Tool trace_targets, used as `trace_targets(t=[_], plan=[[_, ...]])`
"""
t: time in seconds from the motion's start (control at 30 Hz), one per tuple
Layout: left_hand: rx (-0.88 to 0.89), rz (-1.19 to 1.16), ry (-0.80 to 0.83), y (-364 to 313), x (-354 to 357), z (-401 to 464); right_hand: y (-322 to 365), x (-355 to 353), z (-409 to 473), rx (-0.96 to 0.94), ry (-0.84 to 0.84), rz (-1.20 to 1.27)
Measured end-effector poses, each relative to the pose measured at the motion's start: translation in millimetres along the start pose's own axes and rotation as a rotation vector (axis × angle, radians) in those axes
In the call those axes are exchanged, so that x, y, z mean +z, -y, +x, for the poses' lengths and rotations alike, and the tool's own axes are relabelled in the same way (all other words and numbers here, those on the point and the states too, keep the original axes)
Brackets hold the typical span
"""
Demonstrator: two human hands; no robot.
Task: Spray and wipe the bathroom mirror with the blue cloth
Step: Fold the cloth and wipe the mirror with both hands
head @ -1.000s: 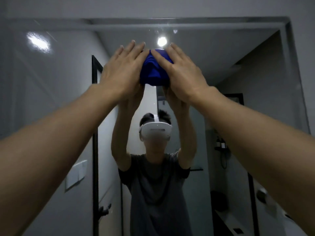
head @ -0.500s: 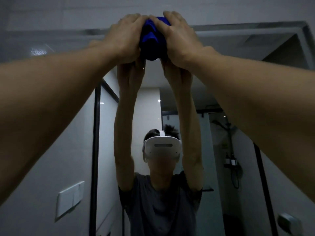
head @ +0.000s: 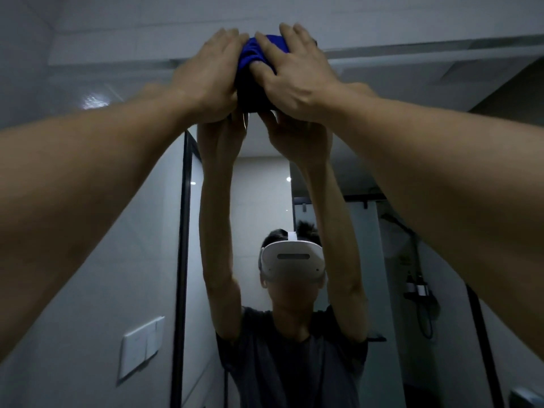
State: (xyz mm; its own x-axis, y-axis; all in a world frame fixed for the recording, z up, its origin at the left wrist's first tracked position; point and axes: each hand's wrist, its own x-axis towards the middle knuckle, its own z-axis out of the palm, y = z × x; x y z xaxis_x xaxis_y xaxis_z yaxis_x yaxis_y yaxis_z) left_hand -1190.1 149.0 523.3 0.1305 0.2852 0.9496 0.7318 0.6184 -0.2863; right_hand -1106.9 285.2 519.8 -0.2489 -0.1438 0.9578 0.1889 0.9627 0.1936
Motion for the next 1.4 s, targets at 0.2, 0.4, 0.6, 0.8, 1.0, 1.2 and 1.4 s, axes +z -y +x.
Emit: trace_targets(t=[0.2, 0.4, 0.6, 0.8, 1.0, 1.2, 1.4], plan=[[0.001, -0.017, 0.021, 34, -14, -18, 34, 13, 12, -0.042, 0.045, -0.021], [-0.038, 0.004, 0.060, 46, -26, -19, 53, 16, 20, -0.033, 0.080, -0.046], [-0.093, -0.113, 0.161, 49, -24, -31, 63, 4, 5, -0.004, 0.133, 0.058], [-0.015, -0.133, 0.068, 53, -6, -77, 68, 20, -33, -0.052, 0.054, 0.079], [0.000, -0.084, -0.002, 40, 4, -143, 78, 39, -90, -0.082, 0.059, 0.052], [0.008, -0.094, -0.020, 19, 16, -223, 88, 66, -171, -0.155, -0.018, 0.019], [-0.005, -0.120, 0.028, -7, 21, -307, 100, 77, -260, -0.186, 0.075, -0.031]])
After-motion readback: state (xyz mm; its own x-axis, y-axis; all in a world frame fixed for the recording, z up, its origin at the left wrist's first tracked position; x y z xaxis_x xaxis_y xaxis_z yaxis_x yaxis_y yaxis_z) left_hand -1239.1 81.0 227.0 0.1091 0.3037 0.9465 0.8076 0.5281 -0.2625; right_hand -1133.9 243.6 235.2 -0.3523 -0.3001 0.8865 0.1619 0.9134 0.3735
